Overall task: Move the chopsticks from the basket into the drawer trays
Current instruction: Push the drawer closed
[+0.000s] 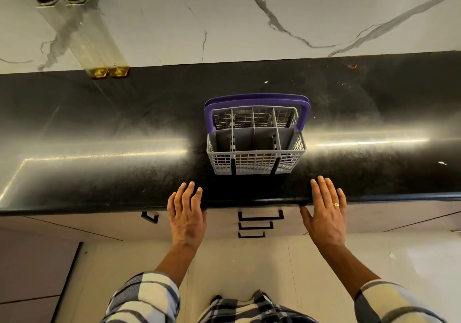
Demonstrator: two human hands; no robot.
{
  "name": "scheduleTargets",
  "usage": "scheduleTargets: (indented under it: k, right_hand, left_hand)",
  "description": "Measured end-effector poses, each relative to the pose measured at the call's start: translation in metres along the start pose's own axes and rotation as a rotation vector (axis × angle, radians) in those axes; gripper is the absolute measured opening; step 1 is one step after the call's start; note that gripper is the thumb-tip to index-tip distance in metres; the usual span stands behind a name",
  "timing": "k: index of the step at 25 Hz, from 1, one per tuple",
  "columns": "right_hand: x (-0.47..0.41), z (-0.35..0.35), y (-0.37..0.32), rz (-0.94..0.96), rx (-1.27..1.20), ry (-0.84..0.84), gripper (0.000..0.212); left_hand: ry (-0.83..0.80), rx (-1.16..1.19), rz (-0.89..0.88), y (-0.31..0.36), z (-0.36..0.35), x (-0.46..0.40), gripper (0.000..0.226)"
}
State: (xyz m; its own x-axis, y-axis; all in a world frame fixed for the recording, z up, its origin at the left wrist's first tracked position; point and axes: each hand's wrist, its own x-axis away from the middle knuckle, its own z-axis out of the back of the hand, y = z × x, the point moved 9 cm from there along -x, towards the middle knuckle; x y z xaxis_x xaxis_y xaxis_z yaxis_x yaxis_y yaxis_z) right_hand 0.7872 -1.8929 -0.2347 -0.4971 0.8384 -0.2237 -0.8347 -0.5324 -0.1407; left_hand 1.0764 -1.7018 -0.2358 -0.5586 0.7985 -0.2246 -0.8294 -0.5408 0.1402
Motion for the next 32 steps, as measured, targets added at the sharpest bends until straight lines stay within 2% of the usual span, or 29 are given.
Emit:
scheduleTargets:
  k: [5, 12, 16, 22, 25, 27, 32]
  right_hand:
    - [-0.005, 0.001, -0.002, -0.046, -0.01, -0.009, 0.078]
    - [-0.007, 0.0, -0.005, -0.075, 0.011, -0.043, 0.08]
    - [-0.007, -0.001, -0.007, -0.081, 0.015, -0.092, 0.086]
    - [-0.006, 0.001, -0.012, 0.007, 0.09, -0.187, 0.106]
    - [-0.013, 0.012, -0.026, 0.079, 0.038, -0.191, 0.095]
    - [-0.025, 0.026, -0.033, 0.061, -0.019, -0.149, 0.086]
    - [-0.07, 0.076, -0.041, 0.065, -0.118, 0.003, 0.072]
  left_hand:
    - [-0.009, -0.015, 0.078, 0.0, 0.005, -0.007, 0.065]
    - [-0.04, -0.034, 0.114, 0.003, 0.005, -0.009, 0.063]
    - [-0.13, -0.032, 0.121, 0.0, -0.001, -0.011, 0.074]
    - [-0.168, -0.062, 0.038, 0.002, 0.002, -0.005, 0.092]
    - [-0.198, -0.02, 0.031, 0.006, 0.011, -0.012, 0.091]
    - [-0.195, 0.001, 0.037, 0.008, 0.022, -0.023, 0.089]
    - [0.007, 0.045, -0.017, 0.016, 0.087, -0.078, 0.078]
